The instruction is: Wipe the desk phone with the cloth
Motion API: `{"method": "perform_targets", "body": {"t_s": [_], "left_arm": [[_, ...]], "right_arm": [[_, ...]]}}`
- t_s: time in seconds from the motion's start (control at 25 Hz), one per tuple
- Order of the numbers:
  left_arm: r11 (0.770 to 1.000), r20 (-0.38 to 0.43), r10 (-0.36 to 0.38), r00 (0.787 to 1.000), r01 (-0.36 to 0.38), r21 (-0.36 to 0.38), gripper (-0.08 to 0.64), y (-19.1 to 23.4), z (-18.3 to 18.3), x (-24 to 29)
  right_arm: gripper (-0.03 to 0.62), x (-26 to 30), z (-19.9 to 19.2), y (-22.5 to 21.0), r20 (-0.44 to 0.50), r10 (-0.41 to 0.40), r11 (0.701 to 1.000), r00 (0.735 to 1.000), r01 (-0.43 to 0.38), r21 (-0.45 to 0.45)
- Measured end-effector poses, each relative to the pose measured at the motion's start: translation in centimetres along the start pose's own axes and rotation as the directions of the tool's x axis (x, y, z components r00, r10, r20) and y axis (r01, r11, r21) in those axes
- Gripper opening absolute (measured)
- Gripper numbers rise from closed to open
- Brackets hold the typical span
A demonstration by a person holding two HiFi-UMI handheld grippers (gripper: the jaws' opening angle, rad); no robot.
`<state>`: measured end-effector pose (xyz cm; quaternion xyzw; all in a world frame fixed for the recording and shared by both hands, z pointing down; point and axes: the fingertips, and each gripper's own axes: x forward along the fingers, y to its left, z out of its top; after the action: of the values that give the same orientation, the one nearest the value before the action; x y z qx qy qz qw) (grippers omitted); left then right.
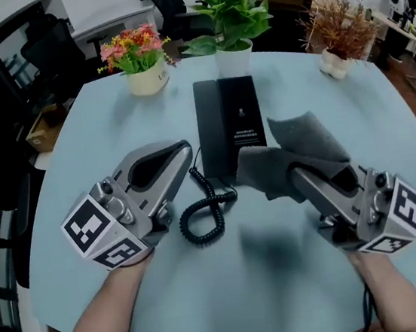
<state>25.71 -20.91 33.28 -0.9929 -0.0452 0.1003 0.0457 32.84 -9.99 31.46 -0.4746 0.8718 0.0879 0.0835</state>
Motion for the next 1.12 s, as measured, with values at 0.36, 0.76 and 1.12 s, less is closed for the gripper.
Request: {"method": "perform_targets", "body": {"t_s": [0.36,0.76,1.12], "left_arm": [[1.0,-0.015,0.006,1.0,-0.007,-0.012,0.0,-0.6,-0.1,-1.9],[1.0,-0.021,0.018,1.0,-0.019,-0.009,0.0,-0.5,-0.3,-2.3],[1.0,-0.018,0.014,1.0,-0.015,-0.008,-0.001,-0.6,0.0,-2.5]], "right_arm": [[-0.011,0.5,-1.0,1.4,0.004,0.003,0.998,1.0,-0.003,0.06],[-0.009,1.1,-1.3,2.6,-0.002,0.033,0.999,0.999,-0.033,0.039],[-0.009,1.5,-1.3,3.7,-0.017,0.068,0.997,0.998,-0.068,0.031]]}}
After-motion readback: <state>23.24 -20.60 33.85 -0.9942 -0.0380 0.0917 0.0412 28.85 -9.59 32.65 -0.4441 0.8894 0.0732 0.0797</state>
